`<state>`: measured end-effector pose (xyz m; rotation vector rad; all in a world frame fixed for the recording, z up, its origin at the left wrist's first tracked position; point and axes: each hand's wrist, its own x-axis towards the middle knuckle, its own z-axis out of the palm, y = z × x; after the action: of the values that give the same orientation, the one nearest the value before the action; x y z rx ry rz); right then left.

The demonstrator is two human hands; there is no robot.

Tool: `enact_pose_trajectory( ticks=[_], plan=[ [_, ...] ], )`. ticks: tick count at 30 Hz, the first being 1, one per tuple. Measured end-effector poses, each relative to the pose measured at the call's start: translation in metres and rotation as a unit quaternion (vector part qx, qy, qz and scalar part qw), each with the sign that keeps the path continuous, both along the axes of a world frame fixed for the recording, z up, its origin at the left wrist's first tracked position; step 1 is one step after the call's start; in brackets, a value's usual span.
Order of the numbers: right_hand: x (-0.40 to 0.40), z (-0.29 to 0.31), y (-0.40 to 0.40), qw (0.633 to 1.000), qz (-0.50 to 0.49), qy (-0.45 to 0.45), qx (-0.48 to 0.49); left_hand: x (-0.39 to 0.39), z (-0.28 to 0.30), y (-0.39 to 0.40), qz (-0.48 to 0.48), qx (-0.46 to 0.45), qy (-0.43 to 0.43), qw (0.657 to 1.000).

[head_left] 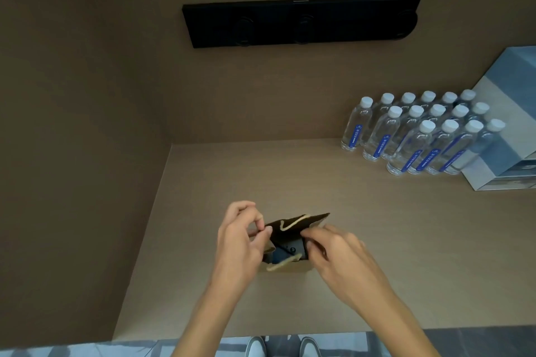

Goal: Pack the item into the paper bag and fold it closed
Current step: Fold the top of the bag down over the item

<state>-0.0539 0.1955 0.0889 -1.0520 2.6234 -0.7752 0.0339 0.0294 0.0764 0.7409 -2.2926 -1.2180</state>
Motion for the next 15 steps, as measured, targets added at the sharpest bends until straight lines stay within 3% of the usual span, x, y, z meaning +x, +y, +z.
enact_pose_trajectory(
  ticks=[5, 9, 15],
  plan=[
    [-0.003, 0.001, -0.004, 0.999, -0.034, -0.002, 0.041, 0.003, -0.001, -0.006, -0.064, -0.131, -0.017, 0.989],
    [-0.005, -0.005, 0.001, 0.997, -0.047, -0.002, 0.065, 0.005, 0.005, -0.01, -0.082, -0.088, -0.126, 0.985],
    [-0.005, -0.01, 0.002, 0.995, -0.063, -0.008, 0.073, 0.004, 0.011, -0.001, -0.022, -0.089, -0.274, 0.957]
  ],
)
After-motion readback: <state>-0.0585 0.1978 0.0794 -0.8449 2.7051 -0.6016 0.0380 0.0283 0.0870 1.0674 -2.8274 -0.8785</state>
